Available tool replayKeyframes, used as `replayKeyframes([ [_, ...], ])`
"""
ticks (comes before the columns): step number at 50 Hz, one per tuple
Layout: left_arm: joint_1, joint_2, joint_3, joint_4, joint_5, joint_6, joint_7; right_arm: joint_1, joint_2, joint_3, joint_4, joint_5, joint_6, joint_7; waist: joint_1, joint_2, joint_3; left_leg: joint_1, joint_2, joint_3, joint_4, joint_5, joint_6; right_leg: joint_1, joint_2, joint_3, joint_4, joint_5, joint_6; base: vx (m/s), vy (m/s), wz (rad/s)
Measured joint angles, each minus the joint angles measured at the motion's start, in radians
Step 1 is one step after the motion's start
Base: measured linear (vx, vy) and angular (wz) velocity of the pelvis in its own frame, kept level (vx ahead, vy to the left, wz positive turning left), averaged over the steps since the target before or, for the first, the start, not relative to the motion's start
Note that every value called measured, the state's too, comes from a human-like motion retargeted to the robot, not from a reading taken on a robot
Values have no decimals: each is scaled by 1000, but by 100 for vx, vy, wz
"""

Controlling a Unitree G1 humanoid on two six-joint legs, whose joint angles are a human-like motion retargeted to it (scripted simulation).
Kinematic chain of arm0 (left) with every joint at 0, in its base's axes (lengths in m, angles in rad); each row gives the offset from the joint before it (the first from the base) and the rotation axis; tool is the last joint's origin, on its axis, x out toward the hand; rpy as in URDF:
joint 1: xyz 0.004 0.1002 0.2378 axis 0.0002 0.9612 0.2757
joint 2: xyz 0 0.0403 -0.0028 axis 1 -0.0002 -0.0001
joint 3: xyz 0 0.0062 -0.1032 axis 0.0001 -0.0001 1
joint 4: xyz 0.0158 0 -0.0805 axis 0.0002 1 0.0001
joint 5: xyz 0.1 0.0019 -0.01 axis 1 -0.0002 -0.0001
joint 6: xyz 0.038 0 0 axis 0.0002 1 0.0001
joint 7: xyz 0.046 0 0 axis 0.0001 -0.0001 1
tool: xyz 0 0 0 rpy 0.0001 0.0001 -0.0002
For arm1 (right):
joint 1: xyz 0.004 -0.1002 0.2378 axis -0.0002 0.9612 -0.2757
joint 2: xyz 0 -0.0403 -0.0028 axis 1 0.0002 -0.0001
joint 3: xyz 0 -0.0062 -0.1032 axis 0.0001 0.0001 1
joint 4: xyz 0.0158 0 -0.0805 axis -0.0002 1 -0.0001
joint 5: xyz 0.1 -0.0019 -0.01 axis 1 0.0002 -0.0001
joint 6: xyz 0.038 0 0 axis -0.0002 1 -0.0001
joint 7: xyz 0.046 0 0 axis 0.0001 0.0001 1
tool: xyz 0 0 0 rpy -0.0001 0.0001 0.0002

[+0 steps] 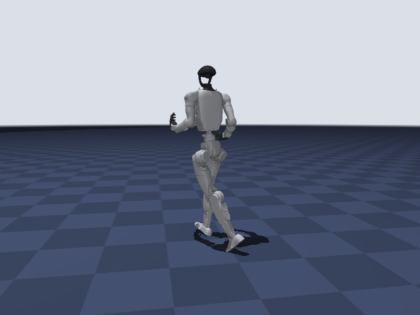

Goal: Walk run

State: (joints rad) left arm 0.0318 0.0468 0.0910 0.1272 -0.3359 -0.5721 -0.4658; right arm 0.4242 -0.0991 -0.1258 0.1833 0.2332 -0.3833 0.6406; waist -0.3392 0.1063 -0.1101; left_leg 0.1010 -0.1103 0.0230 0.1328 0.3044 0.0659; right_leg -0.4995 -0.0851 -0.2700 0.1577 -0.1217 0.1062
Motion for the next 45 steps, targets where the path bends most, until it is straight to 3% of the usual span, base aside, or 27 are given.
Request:
replayKeyframes([
  [2, 34, 17, 8, -8, 25, 12, -11, -33, 13, 5, -27, -19, 0, -23, 1, 0, 14, 39, -6, 11, 51, 137, -47, -1, -4, -1, -5, 97, -75, 138, -66, -40],
  [3, 57, 25, 13, -8, 35, 15, -22, -47, 23, 11, -49, -28, 2, -39, -11, 3, 28, 39, 0, 0, 121, 199, -87, 3, 2, -20, 36, 124, -158, 140, -68, -61],
  [5, 154, 22, 69, 23, 62, -3, -77, -56, 41, 71, -89, -37, 14, -88, 14, 7, 55, -16, 58, 99, 429, 219, -93, 43, 68, 10, 187, 21, -251, 169, -85, -123],
  [7, 265, 6, 93, 145, 108, -23, -143, -83, 54, 61, -88, -9, 33, -141, 75, 10, 44, -104, 79, 89, 682, 216, -4, 88, 128, 124, 286, -108, -220, 170, -70, -60],
  [8, 289, -16, 91, 212, 129, -32, -165, -122, 55, 25, -81, 4, 46, -146, 119, -23, 24, -171, 3, 46, 706, 207, 6, 115, 60, 110, 279, -129, -198, 129, -47, -37],
  [10, 365, -63, 117, 313, 113, -47, -209, -157, 35, 35, -67, -20, 53, -152, 173, -86, -14, -296, -58, 76, 780, 91, 35, 179, 3, 104, 259, -164, -194, 126, -39, -62],
  [12, 451, -102, 169, 345, 79, -39, -228, -161, 0, 45, -74, -60, 30, -146, 188, -110, -22, -411, -79, 66, 777, -61, 64, 262, 17, 127, 195, -160, -188, 167, -43, -32],
  [14, 514, -127, 223, 349, 72, -40, -243, -166, -26, 39, -81, -73, 4, -140, 227, -132, -14, -511, -74, 91, 680, -167, 79, 352, 25, 93, 105, -59, -174, 141, -41, -24],
  [19, 568, -113, 280, 311, 78, -47, -222, -163, -30, 58, -85, 17, -8, -101, 365, -155, 39, -585, -53, 136, 139, -303, 56, 552, 109, 111, -12, 371, -99, 133, -50, -66],
  [22, 521, -96, 262, 278, 70, -37, -184, -171, -10, 49, -77, 70, 9, -65, 417, -157, 76, -548, -81, 25, -71, -345, -25, 650, 143, 128, 31, 595, -18, 130, -48, -41],
  [23, 496, -92, 246, 264, 70, -35, -169, -180, -2, 45, -72, 73, 12, -57, 417, -160, 96, -531, -83, 24, -68, -287, 3, 662, 151, 155, 119, 633, 26, 128, -51, 39],
  [24, 467, -87, 227, 251, 73, -32, -155, -188, 4, 42, -67, 71, 15, -53, 393, -182, 106, -515, -116, 39, -33, -306, 86, 643, 135, 151, 253, 645, 71, 151, -62, 96],
  [25, 436, -83, 206, 239, 77, -30, -141, -195, 11, 40, -63, 67, 17, -50, 357, -212, 111, -500, -165, 61, 18, -365, 196, 609, 106, 131, 409, 645, 116, 183, -61, 144],
  [27, 380, -74, 163, 247, 86, -31, -114, -150, 52, 46, -32, 43, 15, -39, 287, -225, 73, -488, -203, -24, 204, -452, 192, 554, 120, 65, 596, 645, 116, 200, -44, 110],
  [28, 333, -71, 151, 264, 76, -31, -105, -121, 69, 57, -4, 47, 24, -39, 272, -179, 42, -482, -147, -60, 242, -482, 179, 531, 149, 48, 590, 643, 96, 183, -34, 6],
  [30, 203, -82, 182, 278, 32, 1, -152, -100, 90, 120, 45, 66, 41, -76, 249, -132, -1, -461, -80, -24, 298, -558, 175, 406, 124, 55, 698, 496, 61, 141, -39, -54],
  [32, 108, -103, 140, 236, 21, 12, -159, -55, 84, 123, 61, 71, 45, -76, 253, -110, -22, -374, -57, -24, 247, -568, 173, 319, 94, 27, 692, 336, 7, 117, -44, -34],
  [35, -1, -76, 93, 131, -7, 4, -95, -5, 71, 83, 51, 46, 44, -44, 221, -91, -14, -246, -66, -50, 120, -451, 143, 181, 22, 6, 573, 167, -16, 115, -50, 26],
  [38, -30, -23, 29, 25, -31, 3, -49, 30, 55, 44, 37, 25, 41, -22, 137, -63, -9, -136, -51, -61, 48, -271, 82, 105, -40, -80, 305, 112, -37, 114, -43, 96],
  [42, 12, 62, 1, -89, -81, 28, -52, 41, 43, 35, 23, 18, 53, -9, 45, -40, -8, 0, -9, 13, 18, -59, 32, 55, -2, 23, -10, 14, -51, 124, -54, 56],
  [43, 31, 78, -2, -109, -86, 35, -60, 37, 42, 35, 15, 19, 55, -11, 48, -43, -8, 25, -9, 27, 35, -14, 23, 53, -13, 29, -28, 44, -56, 132, -62, 17],
  [45, 70, 93, -5, -127, -87, 48, -81, 31, 39, 33, -19, 26, 58, -19, 9, -61, 9, 48, -28, -18, 142, 100, -6, 66, -40, 43, 10, 251, -119, 128, -60, 37],
])
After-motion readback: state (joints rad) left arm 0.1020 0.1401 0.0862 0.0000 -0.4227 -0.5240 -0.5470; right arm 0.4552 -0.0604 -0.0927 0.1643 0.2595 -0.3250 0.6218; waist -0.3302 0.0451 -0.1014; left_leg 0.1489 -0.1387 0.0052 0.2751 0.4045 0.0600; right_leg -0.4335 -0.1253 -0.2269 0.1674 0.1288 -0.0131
